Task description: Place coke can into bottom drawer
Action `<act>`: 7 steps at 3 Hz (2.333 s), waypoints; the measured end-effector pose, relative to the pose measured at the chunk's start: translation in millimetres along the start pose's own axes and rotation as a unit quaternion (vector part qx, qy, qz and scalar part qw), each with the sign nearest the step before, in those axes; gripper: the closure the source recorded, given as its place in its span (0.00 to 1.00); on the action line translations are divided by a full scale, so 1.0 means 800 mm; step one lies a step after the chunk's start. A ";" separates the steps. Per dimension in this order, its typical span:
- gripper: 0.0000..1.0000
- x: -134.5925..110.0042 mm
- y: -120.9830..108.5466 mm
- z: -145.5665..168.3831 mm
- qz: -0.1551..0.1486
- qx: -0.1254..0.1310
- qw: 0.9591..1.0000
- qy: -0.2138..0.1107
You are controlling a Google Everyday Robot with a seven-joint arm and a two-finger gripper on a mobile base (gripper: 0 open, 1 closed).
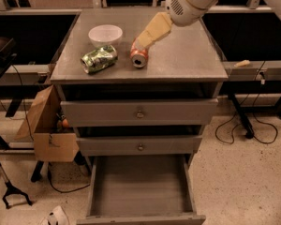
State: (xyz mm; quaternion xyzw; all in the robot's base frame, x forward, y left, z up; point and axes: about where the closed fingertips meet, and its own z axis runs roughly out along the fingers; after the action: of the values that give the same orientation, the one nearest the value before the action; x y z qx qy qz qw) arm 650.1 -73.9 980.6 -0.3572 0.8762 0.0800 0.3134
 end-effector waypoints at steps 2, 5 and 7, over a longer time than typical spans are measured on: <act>0.00 -0.002 -0.001 0.007 0.010 0.001 1.000 -0.005; 0.00 -0.002 -0.037 0.147 0.151 0.026 0.988 0.001; 0.00 -0.003 -0.034 0.182 0.178 0.024 0.984 0.004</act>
Offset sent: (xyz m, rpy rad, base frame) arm 0.0099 0.0031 -0.0050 0.0357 -0.0067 -0.0419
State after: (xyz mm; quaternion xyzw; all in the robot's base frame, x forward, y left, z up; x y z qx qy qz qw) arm 741.5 -39.3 869.2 -0.1880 0.9287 0.1117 0.2995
